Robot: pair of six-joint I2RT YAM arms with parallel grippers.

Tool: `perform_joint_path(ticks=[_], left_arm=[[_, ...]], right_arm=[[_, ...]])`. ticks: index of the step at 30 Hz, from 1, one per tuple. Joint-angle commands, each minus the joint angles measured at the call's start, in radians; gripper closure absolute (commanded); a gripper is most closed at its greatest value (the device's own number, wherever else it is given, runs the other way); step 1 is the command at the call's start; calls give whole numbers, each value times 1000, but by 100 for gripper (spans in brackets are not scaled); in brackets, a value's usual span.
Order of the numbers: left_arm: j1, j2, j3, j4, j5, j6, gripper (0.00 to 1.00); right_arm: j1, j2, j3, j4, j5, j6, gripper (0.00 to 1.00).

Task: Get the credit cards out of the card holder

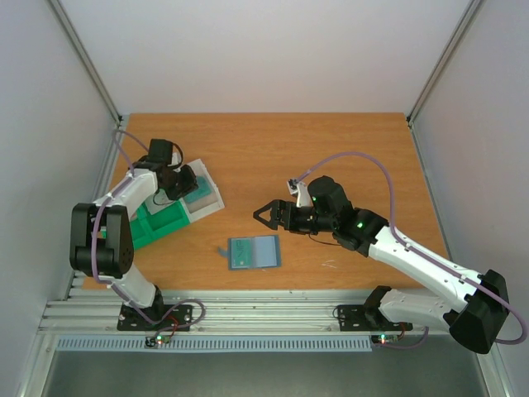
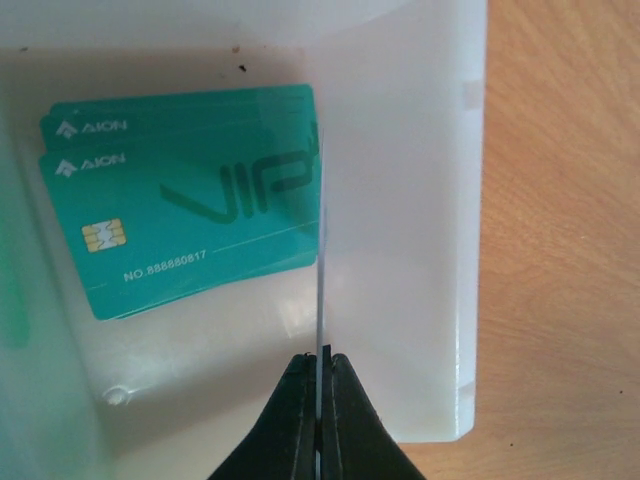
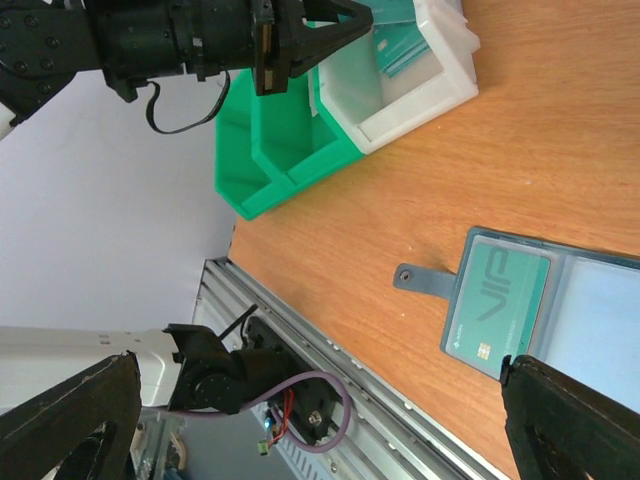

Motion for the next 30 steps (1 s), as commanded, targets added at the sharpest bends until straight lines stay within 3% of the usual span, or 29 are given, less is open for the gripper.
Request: perform_joint_path(ticks=[1,11,30], left_arm=[[5,25,32,48,9,8,100],[6,62,64,52,-6,-10,96],[7,73,105,-11,-60,15,76]], right_arm=[[2,5,35,-15,31,-25,2],[2,30,55,-26,25,-38,2],[2,27,76,-76,42,-65,2]])
